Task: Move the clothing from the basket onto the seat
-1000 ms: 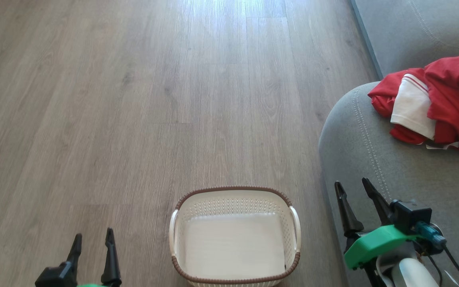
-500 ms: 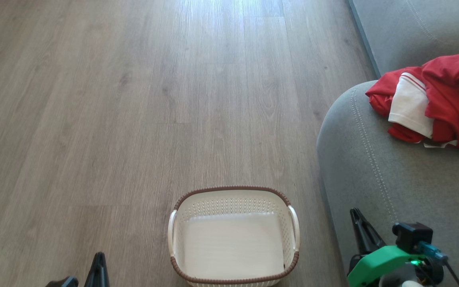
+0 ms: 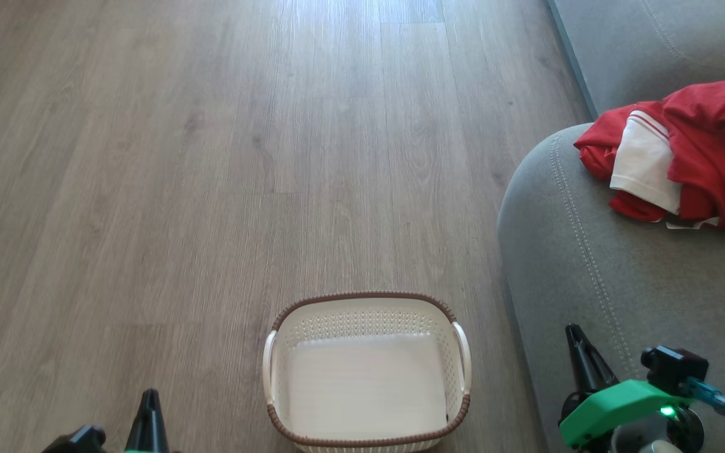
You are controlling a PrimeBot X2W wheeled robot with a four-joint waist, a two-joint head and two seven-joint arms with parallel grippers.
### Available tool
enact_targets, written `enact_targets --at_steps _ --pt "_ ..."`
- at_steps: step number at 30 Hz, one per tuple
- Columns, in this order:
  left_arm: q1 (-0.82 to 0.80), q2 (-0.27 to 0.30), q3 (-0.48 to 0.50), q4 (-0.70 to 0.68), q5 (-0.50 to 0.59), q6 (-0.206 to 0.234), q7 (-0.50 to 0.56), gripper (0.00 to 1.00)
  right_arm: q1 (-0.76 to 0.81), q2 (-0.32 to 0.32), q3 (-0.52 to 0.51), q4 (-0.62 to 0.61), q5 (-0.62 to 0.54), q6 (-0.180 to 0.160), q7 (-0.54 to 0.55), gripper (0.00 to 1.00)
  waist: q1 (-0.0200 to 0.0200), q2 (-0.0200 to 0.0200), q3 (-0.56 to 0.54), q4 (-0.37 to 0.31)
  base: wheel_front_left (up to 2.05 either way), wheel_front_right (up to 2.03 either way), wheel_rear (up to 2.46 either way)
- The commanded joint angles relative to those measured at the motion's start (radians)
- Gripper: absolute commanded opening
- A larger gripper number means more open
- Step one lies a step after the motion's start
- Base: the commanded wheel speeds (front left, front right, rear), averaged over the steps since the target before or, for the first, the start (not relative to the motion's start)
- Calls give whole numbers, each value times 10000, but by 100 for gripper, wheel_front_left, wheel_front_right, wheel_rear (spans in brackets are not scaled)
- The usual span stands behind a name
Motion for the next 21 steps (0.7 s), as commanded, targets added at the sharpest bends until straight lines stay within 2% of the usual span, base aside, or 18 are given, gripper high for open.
enact_targets --at_steps 1,21 --pt "-387 75 304 -313 -206 -84 44 0 -557 12 -44 -382 291 -1 58 0 0 0 6 -8 0 0 0" --pt "-629 -285 1134 -432 -1882 -681 604 0 -691 9 -333 -662 2520 -1 630 0 0 0 87 -118 0 0 0"
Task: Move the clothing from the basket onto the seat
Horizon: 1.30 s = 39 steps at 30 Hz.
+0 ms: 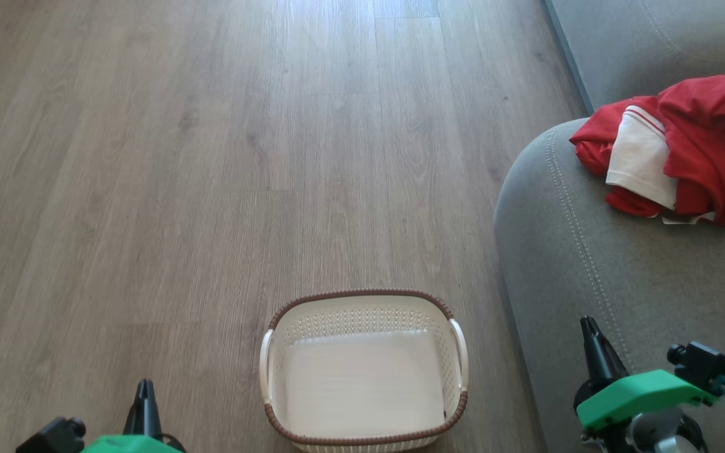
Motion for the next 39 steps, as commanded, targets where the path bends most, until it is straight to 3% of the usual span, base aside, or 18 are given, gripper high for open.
enact_targets --at_steps 1,39 --pt "-479 42 390 -356 -226 -113 57 0 -657 8 -8 -398 310 -1 73 0 0 -1 6 -8 0 0 0" --pt "-934 -651 1975 -593 -3398 -1239 1129 0 -905 -51 -485 -930 4606 -2 1105 0 0 -1 160 -219 0 0 0"
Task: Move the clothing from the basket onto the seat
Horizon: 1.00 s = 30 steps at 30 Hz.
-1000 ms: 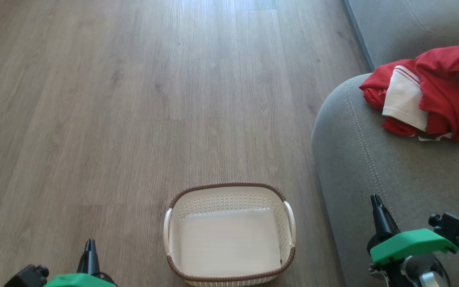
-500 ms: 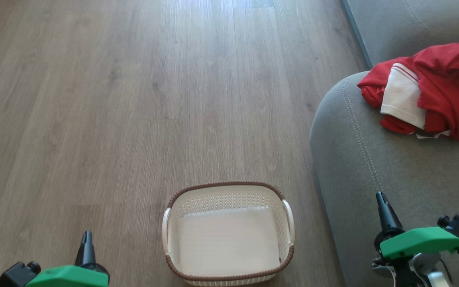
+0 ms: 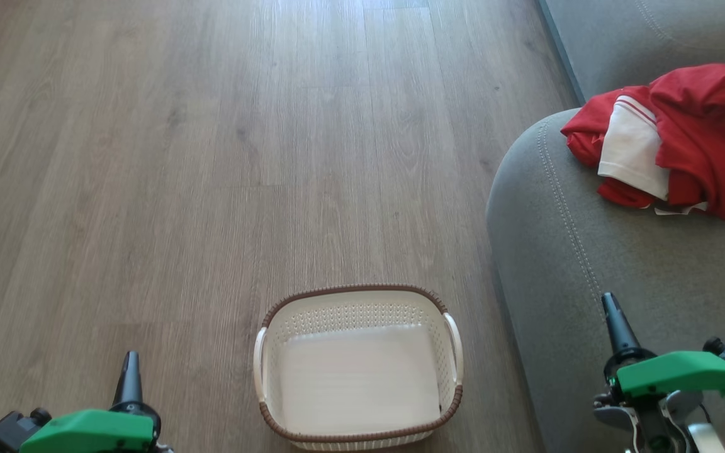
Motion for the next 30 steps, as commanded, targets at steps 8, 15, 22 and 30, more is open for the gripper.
enact_targets --at_steps 8,15,22,30 --pt "-545 -123 713 -373 -806 -319 273 0 -662 -75 16 -508 1113 -1 295 0 0 0 35 -47 0 0 0" --pt "-629 -252 1007 -417 -1390 -527 473 0 -706 -101 -53 -607 1922 -1 470 0 0 0 63 -86 0 0 0" --pt "-713 -381 1301 -461 -1973 -735 672 0 -750 -130 -116 -707 2737 -1 640 0 0 0 91 -124 0 0 0" --pt "-797 -511 1596 -505 -2555 -942 872 0 -793 -164 -172 -808 3557 -1 805 0 0 0 120 -163 0 0 0"
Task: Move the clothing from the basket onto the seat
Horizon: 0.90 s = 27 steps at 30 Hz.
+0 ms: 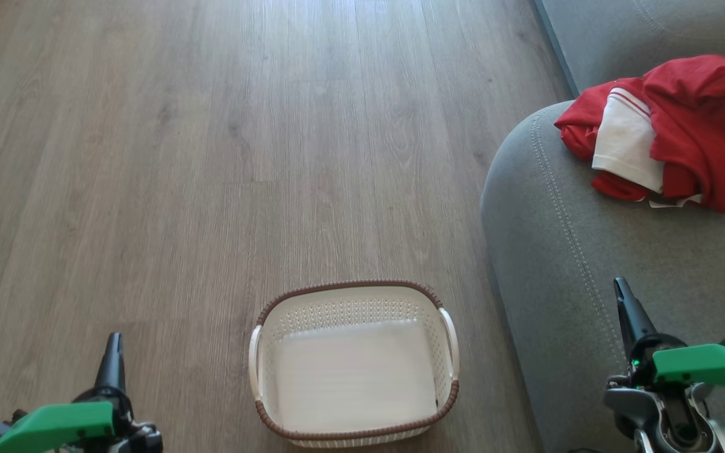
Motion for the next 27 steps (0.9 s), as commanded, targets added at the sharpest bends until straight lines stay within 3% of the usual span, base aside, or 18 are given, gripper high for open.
enact_targets --at_steps 1,13,27 --pt "-545 69 421 -390 -161 -82 89 0 -645 -154 154 -446 242 -1 81 0 0 0 3 -3 0 0 0" --pt "-687 -150 918 -464 -1141 -431 426 0 -715 -226 79 -617 1639 -2 344 0 0 0 51 -69 0 0 0" --pt "-687 -156 924 -465 -1134 -431 432 0 -708 -298 176 -625 1724 -2 268 0 0 0 51 -69 0 0 0"
